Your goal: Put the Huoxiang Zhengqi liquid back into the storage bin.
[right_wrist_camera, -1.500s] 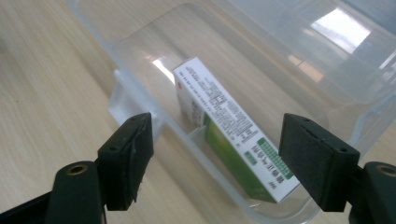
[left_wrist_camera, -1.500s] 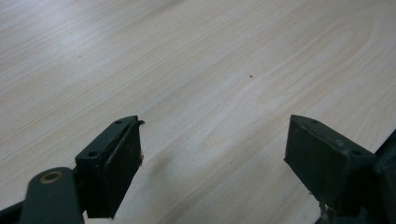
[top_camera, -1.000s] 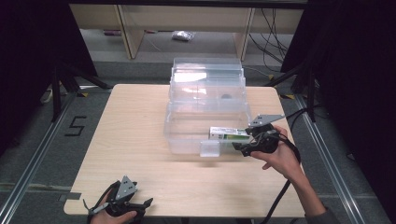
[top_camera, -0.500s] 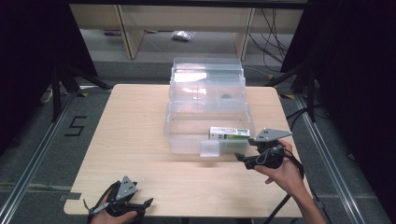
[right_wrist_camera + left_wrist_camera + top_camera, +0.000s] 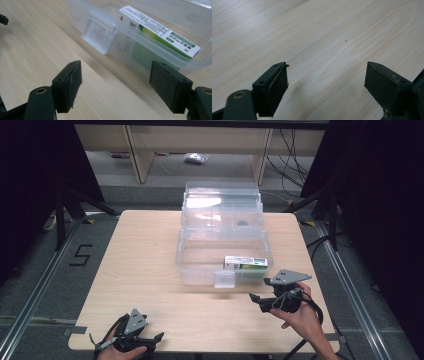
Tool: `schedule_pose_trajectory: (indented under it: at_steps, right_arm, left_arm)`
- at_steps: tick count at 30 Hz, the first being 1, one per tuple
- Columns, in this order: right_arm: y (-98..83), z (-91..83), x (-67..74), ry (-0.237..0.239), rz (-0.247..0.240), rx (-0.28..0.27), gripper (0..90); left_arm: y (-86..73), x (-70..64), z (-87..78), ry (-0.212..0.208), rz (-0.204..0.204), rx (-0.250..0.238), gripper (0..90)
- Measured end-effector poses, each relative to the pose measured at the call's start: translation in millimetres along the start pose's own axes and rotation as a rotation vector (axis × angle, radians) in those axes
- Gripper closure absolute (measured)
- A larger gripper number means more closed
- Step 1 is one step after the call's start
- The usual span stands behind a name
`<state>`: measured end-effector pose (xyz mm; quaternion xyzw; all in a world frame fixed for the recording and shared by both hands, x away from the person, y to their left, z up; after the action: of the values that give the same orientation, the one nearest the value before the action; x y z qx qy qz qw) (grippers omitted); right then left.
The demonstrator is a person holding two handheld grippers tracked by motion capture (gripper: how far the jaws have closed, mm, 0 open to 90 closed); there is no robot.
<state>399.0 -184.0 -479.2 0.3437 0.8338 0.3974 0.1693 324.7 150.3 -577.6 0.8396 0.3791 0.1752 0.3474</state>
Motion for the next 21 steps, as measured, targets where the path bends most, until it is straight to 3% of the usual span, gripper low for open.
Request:
schedule_pose_trajectory:
  at_steps: [2,4,7,9,15,21]
  right_arm:
    - [-2.0,-0.3,1.3,-0.006,0.006,-0.012,27.2]
    - [-4.6,0.5,3.2,-0.010,0.018,-0.026,26.9]
    - [-12.3,3.5,5.7,-0.003,0.017,-0.024,25.5]
    - [-17.7,5.1,8.1,-0.001,0.043,-0.026,24.5]
    - [-35.1,10.2,13.4,0.011,0.074,-0.005,22.0]
    - [-46.3,8.1,14.0,0.013,0.071,-0.013,21.4]
  left_arm:
    - [1.9,-2.9,1.3,-0.008,-0.028,-0.022,18.1]
    - [1.8,-3.2,1.3,-0.007,-0.029,-0.021,18.1]
    - [1.3,-1.6,1.0,0.003,-0.018,-0.014,18.1]
    - [1.2,-0.7,0.5,0.002,-0.008,-0.015,18.1]
    - [1.4,-1.7,0.8,0.002,-0.017,-0.014,18.1]
    - [2.1,-2.4,-0.1,-0.007,-0.011,-0.022,18.1]
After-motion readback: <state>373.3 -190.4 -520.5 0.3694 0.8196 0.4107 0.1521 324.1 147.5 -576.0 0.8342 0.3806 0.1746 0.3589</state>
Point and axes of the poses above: each handheld gripper's, and its own axes: z roughly forward along the jaws, y roughly out of its top, x roughly to its left, the point moved 10 cm from there along z, roughly forward along the jaws
